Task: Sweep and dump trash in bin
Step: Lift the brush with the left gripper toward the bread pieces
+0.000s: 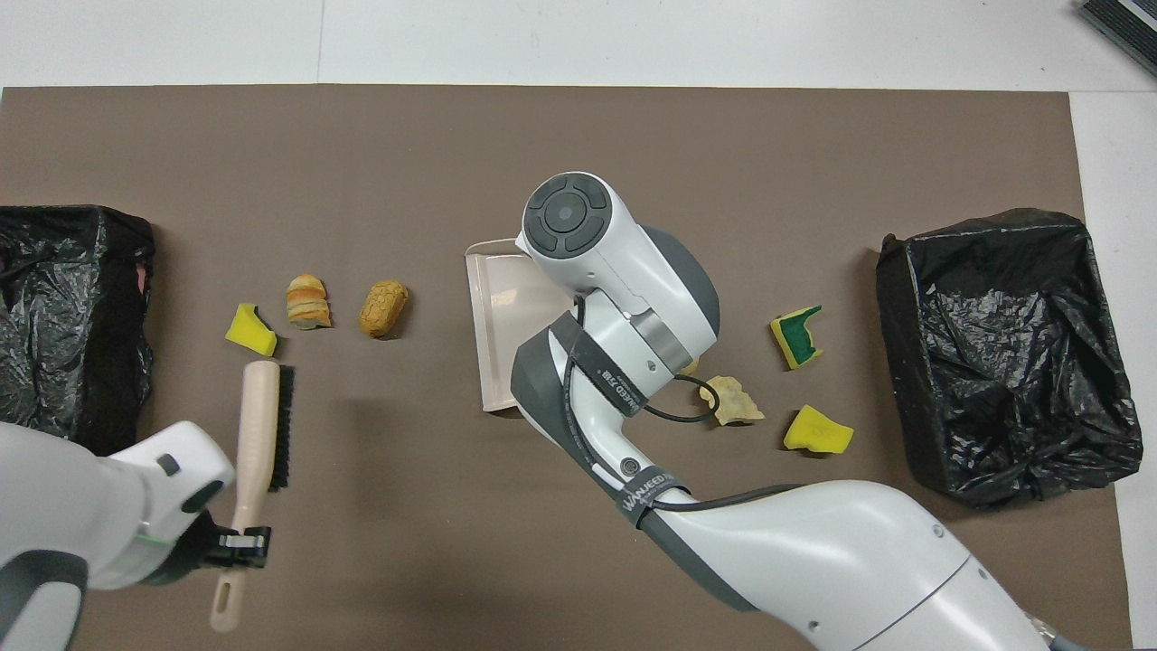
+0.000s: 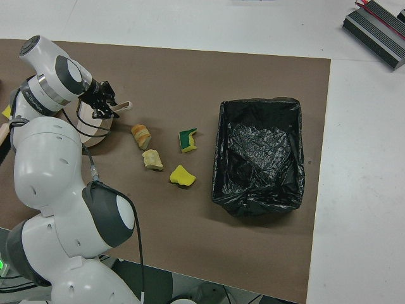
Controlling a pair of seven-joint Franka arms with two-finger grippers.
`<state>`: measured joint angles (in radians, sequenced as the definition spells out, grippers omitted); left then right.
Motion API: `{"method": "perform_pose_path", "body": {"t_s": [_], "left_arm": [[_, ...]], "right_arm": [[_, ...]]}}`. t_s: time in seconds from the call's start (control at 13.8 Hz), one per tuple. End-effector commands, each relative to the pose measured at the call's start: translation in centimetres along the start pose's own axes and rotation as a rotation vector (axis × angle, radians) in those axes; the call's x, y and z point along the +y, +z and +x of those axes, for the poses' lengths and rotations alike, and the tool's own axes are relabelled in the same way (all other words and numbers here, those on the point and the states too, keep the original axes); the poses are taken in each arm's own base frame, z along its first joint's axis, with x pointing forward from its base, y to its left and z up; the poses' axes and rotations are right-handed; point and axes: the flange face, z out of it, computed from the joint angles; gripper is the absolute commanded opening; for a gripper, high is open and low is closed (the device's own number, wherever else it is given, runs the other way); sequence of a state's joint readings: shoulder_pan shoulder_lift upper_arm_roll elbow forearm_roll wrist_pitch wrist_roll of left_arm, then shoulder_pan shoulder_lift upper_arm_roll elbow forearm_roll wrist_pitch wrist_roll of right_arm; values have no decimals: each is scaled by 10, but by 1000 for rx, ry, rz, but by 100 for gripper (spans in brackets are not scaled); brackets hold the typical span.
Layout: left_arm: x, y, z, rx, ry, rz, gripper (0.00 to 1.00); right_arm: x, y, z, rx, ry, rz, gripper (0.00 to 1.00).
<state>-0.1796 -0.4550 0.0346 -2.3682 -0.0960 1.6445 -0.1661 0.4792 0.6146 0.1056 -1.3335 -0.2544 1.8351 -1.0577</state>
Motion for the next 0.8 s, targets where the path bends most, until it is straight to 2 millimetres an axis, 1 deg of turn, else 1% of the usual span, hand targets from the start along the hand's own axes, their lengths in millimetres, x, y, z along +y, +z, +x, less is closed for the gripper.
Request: {"method": "perform_pose_path", "body": {"t_s": [0.0, 0.07, 0.15, 0.22, 0.36, 0.44, 0.51, 0.58, 0.65, 0.73], "left_arm": [[-41, -26, 57, 47, -97, -15, 0], [-58, -28, 67, 47, -130, -19, 0], [-79, -21, 78, 45, -120, 17, 0], [-89, -20, 82, 41, -84, 44, 0], [-100, -12, 87, 26, -92, 45, 0], [-102, -1, 95, 3, -97, 44, 0], [-106, 15, 105, -23, -100, 45, 0], [-107, 24, 116, -11, -102, 45, 0], [-106, 28, 121, -2, -99, 45, 0], [-100, 36, 122, -11, -98, 46, 0]], "right_arm": [[-1, 4, 2, -6, -18, -12, 0], [-1, 3, 3, -4, -18, -15, 0], [0, 5, 2, -3, -15, -15, 0], [1, 5, 1, -3, -14, -15, 0], [1, 8, 3, 0, -15, -16, 0], [0, 8, 4, 1, -15, -15, 0], [0, 8, 4, 1, -11, -15, 0], [1, 8, 3, -1, -6, -16, 0], [1, 9, 3, 1, -5, -17, 0], [1, 8, 3, 2, -4, -20, 0]]}}
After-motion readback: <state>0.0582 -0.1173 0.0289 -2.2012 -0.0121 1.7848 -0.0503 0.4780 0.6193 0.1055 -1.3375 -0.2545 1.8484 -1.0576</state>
